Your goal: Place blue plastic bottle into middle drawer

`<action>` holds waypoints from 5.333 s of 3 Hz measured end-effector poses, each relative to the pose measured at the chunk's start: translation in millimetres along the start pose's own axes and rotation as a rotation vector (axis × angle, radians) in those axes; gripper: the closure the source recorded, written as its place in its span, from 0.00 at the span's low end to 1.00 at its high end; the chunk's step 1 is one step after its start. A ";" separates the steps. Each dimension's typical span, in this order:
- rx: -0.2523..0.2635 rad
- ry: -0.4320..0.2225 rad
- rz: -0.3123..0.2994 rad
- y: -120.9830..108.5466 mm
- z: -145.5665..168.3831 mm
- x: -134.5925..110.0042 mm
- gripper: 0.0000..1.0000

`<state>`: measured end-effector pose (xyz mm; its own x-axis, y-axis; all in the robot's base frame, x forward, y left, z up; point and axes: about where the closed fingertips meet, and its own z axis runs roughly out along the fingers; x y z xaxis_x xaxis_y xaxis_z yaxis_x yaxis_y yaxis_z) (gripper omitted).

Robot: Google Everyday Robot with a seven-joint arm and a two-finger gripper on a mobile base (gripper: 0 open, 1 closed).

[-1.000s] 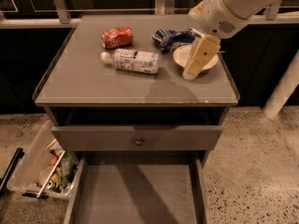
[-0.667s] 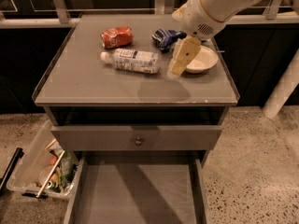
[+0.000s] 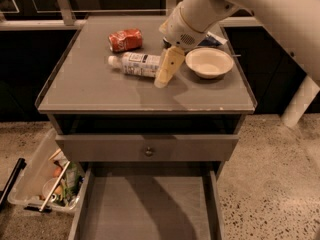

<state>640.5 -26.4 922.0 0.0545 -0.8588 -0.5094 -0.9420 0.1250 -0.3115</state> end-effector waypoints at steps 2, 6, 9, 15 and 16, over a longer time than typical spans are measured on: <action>-0.048 0.040 0.009 -18.9 48.5 5.4 0.00; -0.125 0.026 0.011 -34.0 89.9 17.0 0.19; -0.126 0.026 0.011 -33.9 90.0 17.0 0.89; 0.019 0.031 0.103 71.1 -34.1 85.1 1.00; 0.075 0.026 0.111 112.0 -49.4 96.0 1.00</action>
Offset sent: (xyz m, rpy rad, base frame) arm 0.0643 0.0202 -0.0494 -0.0587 0.0673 0.0097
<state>523.9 -119.4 877.9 -0.0588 -0.8502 -0.5232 -0.9141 0.2564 -0.3140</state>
